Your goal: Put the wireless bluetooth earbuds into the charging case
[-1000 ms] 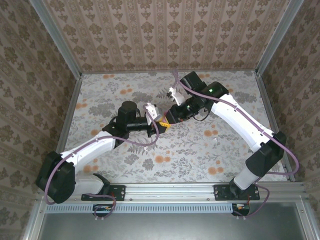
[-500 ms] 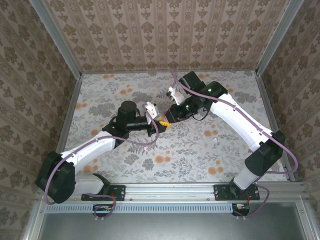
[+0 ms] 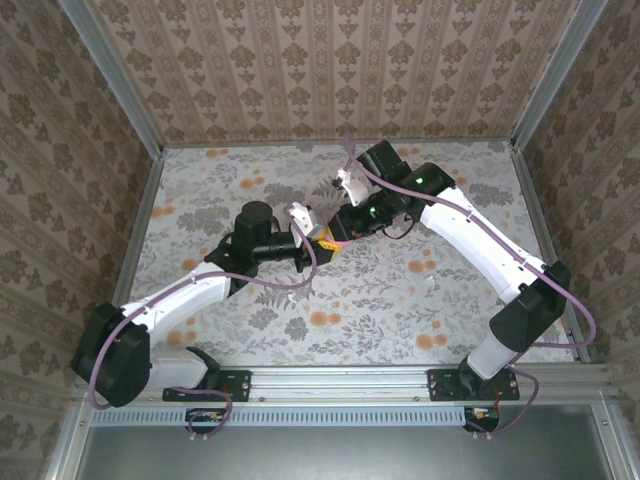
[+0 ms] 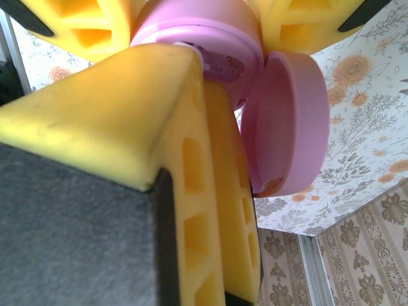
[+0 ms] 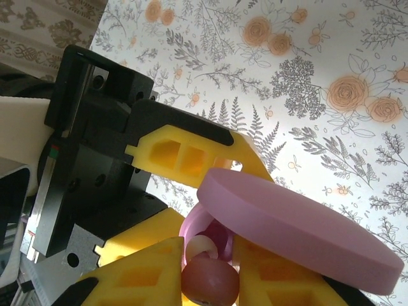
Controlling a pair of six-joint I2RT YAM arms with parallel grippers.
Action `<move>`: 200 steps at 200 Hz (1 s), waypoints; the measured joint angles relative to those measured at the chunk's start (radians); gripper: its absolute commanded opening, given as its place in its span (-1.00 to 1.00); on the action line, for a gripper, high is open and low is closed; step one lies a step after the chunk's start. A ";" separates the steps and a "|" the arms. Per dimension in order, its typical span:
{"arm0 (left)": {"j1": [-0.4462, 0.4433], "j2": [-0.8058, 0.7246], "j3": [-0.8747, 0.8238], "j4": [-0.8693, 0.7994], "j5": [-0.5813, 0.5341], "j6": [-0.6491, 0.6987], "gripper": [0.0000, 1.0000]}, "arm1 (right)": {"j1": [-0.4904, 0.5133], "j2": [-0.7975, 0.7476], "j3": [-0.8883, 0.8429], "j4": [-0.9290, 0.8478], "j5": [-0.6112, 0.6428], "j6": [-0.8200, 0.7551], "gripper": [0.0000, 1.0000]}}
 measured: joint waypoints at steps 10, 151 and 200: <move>0.000 0.000 -0.001 0.003 -0.001 -0.006 -0.31 | 0.001 0.000 0.000 0.000 0.005 0.000 -0.52; 0.000 0.000 -0.010 0.044 -0.003 -0.064 -0.31 | 0.003 0.000 0.006 0.003 0.034 0.009 -0.35; 0.006 0.006 -0.011 0.060 -0.003 -0.069 -0.31 | 0.003 0.000 0.006 0.023 0.030 0.032 -0.34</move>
